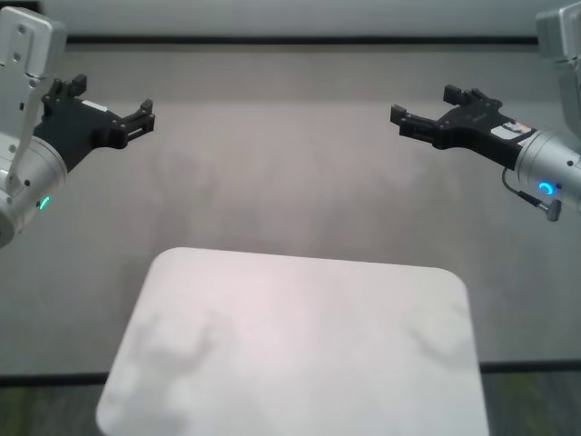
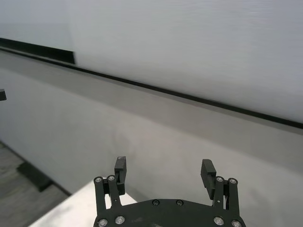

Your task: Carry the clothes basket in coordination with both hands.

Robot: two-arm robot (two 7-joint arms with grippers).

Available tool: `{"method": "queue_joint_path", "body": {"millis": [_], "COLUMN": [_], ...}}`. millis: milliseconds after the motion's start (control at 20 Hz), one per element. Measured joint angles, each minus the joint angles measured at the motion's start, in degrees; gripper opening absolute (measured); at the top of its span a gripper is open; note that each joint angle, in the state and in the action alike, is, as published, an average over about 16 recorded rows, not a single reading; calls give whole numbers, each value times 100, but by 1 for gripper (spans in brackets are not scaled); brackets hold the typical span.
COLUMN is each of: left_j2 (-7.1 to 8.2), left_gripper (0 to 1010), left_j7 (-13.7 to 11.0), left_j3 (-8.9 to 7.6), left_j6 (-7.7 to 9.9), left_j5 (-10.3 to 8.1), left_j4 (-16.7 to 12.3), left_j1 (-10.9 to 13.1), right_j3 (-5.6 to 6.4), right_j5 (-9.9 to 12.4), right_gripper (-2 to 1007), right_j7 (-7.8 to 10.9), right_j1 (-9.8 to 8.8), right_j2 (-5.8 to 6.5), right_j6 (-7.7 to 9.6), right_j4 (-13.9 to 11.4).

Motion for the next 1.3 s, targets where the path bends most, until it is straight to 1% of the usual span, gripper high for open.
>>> {"method": "queue_joint_path", "body": {"millis": [1300], "left_j2": [0], "left_gripper": [1002], "left_j7": [0], "left_j3": [0], "left_j6": [0], "left_j5": [0], "left_j4": [0], "left_j1": [0], "right_j3": [0], "right_j5": [0], "right_gripper": [1004], "right_j7": [0], "right_j1": [0], "right_j2": [-1], "right_j6": [0], "right_j4": [0]}}
